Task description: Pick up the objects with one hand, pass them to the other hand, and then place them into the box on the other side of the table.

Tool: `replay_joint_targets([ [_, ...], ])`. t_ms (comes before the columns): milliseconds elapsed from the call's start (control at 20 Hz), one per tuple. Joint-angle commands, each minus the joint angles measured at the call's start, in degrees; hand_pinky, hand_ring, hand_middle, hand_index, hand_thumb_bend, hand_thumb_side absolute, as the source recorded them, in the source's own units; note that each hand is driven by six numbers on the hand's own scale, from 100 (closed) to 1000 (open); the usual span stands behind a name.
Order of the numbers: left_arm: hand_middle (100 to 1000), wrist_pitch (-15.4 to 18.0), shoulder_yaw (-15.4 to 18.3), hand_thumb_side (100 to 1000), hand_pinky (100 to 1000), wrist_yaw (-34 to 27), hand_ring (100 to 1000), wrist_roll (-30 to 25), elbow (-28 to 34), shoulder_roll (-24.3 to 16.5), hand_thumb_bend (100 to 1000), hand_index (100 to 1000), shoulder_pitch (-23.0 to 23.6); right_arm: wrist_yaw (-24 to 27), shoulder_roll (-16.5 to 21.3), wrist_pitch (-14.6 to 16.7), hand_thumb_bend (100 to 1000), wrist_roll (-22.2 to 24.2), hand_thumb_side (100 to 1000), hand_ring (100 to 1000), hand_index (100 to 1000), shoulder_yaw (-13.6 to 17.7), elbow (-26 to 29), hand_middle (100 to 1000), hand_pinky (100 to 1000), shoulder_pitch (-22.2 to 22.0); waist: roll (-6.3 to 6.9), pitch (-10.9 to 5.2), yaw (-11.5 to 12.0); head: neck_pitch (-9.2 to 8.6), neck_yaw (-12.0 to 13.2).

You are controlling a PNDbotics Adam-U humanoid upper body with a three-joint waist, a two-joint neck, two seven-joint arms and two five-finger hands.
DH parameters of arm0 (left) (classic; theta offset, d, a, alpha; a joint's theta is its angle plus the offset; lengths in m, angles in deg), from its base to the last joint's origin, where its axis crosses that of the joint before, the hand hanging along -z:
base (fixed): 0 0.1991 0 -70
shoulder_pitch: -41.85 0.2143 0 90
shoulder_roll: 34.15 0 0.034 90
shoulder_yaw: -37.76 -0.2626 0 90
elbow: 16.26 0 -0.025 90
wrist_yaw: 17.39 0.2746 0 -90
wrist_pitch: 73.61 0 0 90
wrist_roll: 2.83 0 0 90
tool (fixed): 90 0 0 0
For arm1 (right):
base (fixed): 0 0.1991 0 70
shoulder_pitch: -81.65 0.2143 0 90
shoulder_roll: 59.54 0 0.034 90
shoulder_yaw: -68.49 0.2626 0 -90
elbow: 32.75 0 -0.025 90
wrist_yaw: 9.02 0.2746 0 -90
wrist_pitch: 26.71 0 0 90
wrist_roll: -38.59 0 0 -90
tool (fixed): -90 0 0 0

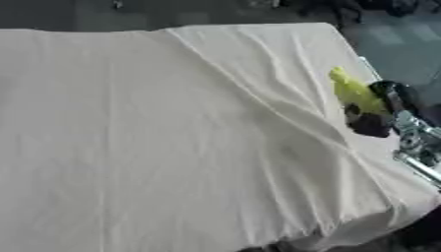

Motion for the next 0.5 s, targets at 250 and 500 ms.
replay_joint_targets([
  [250,719,0.21,1.36,765,898,-0.28,780,0.07,0.14,-1.65,102,817,-0.23,0.24,6.25,-19.84,100,-19.89,100,539,574,-0.51,0.23,469,629,7.17,0.51,-2.82,0.39,0.95,0.70],
  [500,720,0.36,1.65,745,896,-0.32,780,0.16,-0.16,-2.88,100,816,-0.40,1.52,9.28,-19.84,100,-19.89,100,536,570,-1.46,0.23,467,629,13.11,0.76,-4.39,0.54,2.22,1.16],
])
